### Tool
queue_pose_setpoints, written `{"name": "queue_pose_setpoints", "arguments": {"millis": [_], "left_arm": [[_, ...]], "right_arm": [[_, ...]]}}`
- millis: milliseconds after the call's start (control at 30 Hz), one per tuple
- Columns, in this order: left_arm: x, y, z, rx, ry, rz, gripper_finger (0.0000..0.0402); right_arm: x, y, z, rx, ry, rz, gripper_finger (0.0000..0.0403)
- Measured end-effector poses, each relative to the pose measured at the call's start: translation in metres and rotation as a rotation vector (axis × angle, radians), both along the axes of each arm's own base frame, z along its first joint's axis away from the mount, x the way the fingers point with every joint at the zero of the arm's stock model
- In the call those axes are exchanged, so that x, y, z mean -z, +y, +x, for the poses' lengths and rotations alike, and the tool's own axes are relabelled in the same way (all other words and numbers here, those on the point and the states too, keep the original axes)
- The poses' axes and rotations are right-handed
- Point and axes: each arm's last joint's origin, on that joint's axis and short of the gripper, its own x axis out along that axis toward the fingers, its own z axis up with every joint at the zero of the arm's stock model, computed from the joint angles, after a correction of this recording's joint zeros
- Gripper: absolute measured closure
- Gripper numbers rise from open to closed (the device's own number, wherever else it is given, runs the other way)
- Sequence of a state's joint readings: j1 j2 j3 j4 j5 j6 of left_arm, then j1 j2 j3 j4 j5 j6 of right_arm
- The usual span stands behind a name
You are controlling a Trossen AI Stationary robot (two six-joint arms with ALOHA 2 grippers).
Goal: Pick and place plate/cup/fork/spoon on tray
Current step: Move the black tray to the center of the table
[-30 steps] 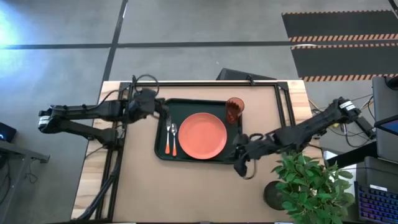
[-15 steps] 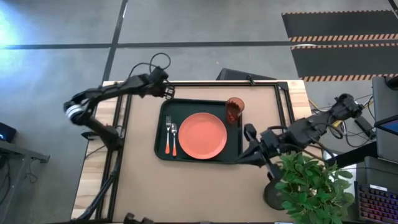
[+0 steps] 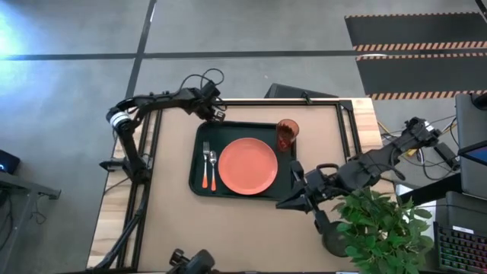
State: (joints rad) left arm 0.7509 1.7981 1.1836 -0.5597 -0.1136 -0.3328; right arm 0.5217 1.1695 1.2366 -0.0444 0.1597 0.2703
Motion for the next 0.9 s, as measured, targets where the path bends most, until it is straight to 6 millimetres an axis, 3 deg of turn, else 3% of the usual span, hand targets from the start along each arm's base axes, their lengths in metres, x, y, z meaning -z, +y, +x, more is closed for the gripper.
{"name": "queue_pose_setpoints", "arguments": {"millis": [233,767,900], "left_arm": [[0.020,-0.002,-0.001,0.007,0.033,-0.056,0.0402],[0.022,-0.037,0.021,0.101,0.056,-0.091,0.0402],[0.022,-0.038,0.023,0.103,0.066,-0.078,0.0402]], "right_arm": [[0.004,0.004,0.006,0.002,0.004,0.006,0.0394],[0.005,0.003,0.006,0.001,0.007,-0.004,0.0394],[0.020,-0.001,0.003,0.105,0.182,0.014,0.0394]]}}
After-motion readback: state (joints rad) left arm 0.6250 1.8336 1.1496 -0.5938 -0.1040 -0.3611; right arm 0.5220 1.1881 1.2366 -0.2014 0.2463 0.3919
